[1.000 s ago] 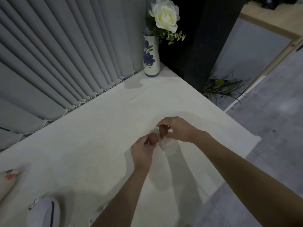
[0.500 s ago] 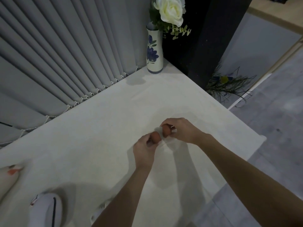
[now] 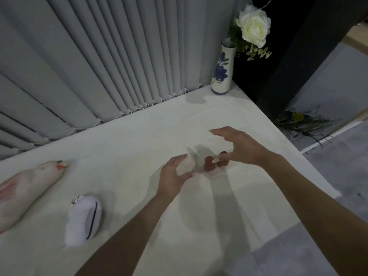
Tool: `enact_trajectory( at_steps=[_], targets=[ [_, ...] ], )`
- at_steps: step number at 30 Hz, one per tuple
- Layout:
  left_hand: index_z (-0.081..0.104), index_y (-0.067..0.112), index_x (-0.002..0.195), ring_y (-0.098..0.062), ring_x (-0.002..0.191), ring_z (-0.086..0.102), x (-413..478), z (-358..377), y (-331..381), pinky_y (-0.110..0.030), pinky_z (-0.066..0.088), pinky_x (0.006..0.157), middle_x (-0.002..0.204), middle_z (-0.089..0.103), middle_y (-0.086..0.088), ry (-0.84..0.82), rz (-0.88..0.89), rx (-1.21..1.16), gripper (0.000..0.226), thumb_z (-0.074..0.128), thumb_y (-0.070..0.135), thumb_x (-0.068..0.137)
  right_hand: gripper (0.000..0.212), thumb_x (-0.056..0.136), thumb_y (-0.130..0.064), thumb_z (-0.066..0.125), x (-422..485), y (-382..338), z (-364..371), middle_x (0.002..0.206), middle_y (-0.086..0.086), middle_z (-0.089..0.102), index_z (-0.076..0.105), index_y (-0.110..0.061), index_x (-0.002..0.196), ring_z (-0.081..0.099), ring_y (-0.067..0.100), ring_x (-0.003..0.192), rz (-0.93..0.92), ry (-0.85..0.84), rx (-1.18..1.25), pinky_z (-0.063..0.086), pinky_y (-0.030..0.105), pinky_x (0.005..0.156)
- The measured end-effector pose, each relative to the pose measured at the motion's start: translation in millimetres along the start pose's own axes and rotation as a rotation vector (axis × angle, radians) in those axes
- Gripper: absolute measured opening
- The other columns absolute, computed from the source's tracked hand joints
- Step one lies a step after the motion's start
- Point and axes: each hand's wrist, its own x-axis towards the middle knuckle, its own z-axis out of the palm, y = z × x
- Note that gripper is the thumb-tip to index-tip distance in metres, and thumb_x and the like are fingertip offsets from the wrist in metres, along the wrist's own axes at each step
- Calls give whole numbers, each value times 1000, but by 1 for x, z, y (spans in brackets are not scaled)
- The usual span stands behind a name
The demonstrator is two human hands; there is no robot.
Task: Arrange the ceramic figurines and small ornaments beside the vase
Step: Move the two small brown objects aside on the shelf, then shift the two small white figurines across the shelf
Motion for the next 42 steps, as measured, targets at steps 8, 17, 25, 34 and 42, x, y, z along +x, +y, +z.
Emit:
enact_trajectory(
  at_steps=[8, 17, 25, 34, 42],
  targets=[
    [64, 7, 116, -24, 110, 62, -13, -88, -22, -31, 47, 100, 122, 65, -12, 278, -45, 36, 54, 84, 12, 65, 70, 71, -36, 78, 44, -83, 27, 131, -2, 55, 46, -27, 133, 52, 14, 119, -252, -105, -104, 44, 36, 105],
    [60, 11, 122, -21, 117, 57, -67, -174, -66, -36, 43, 106, 129, 61, -7, 463, -248, 34, 56, 81, 21, 71, 69, 71, -38, 78, 61, -142, 115, 131, -4, 56, 47, -28, 132, 53, 8, 117, -346, -414, -77, 45, 33, 103],
    [34, 9, 141, -29, 131, 43, -116, -205, -118, -38, 36, 110, 143, 44, -14, 444, -763, 110, 80, 66, 48, 79, 61, 70, -55, 71, 21, -146, 192, 112, 5, 53, 46, -18, 112, 53, 20, 97, -206, -658, -329, 34, 25, 76],
    [50, 15, 62, -21, 56, 43, -121, -200, -137, -24, 33, 49, 61, 45, -1, 270, -958, -221, 52, 71, 62, 66, 41, 73, -45, 72, -18, -161, 229, 94, 2, 52, 44, -19, 90, 55, 21, 103, 11, -544, -194, 37, 28, 76],
    [58, 8, 85, -15, 52, 48, -114, -191, -121, -16, 37, 40, 72, 56, -5, 166, -935, -299, 59, 83, 52, 54, 49, 69, -28, 74, -39, -170, 243, 103, 1, 55, 52, -17, 111, 56, 20, 105, 141, -339, -10, 34, 21, 73]
  ],
)
